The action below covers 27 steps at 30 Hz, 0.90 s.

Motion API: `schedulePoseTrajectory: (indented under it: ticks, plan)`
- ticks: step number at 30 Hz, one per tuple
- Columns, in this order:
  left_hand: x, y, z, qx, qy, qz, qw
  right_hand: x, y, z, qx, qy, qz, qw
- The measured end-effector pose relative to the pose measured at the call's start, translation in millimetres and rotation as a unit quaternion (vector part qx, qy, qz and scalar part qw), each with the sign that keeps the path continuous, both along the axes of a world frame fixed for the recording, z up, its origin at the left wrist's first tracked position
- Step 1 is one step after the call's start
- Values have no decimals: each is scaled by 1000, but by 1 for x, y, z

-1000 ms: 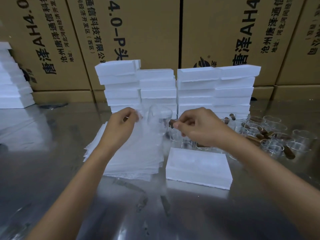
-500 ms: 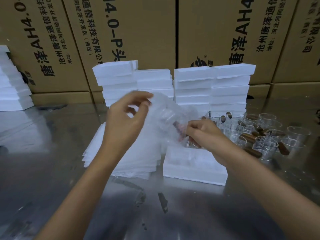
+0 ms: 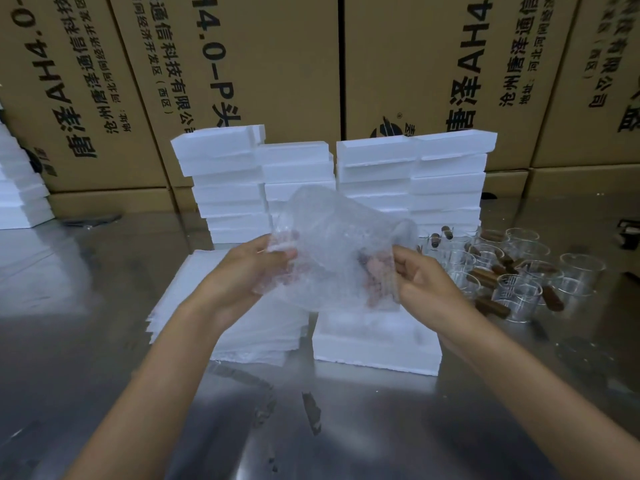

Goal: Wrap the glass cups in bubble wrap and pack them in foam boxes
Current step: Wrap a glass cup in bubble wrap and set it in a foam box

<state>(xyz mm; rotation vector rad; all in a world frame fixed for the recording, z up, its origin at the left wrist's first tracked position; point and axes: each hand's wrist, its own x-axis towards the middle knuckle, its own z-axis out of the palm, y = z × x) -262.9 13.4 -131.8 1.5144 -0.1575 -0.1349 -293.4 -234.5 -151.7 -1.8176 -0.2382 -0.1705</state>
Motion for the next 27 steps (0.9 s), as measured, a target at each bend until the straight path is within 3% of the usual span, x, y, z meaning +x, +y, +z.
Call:
schedulePoseTrajectory:
  ticks: [4, 7, 11, 14, 19, 24, 27]
  plan:
    - [-10, -11, -8, 55, -46, -63, 995, -7, 1, -2, 53, 58, 12, 997]
    - [-13, -14, -3, 67, -33, -106, 992, -11, 1, -5, 58, 76, 51, 994]
    - [-16, -19, 15, 29, 23, 46, 998, -17, 2, -3, 46, 59, 67, 995]
    - [-21, -27, 17, 126, -1, 55, 991, -19, 6, -1, 74, 57, 62, 994]
    - [-23, -50, 0, -5, 7, -25, 1000, -23, 12, 3, 57, 33, 65, 996]
    - [-32, -83, -12, -70, 5, -24, 997, -23, 12, -1, -93, 7, 21, 995]
    - [-31, -87, -11, -135, 23, 3, 991, -25, 3, 1, -32, -14, 9, 999]
